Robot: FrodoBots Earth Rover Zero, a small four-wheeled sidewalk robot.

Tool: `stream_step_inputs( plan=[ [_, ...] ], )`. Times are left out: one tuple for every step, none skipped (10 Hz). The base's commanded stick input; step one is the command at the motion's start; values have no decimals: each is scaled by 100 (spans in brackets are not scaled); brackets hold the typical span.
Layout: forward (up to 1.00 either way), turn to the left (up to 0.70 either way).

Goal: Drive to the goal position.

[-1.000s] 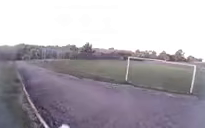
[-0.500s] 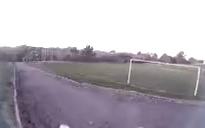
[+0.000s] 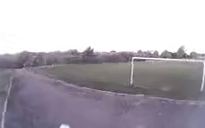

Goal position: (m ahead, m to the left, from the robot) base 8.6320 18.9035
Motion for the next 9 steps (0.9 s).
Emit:
stream_step_inputs(
  plan=[
    [0, 70],
    [0, 70],
    [0, 70],
    [0, 70],
    [0, 70],
    [-9, 0],
    [-30, 0],
    [-51, 0],
    [0, 0]
  ],
)
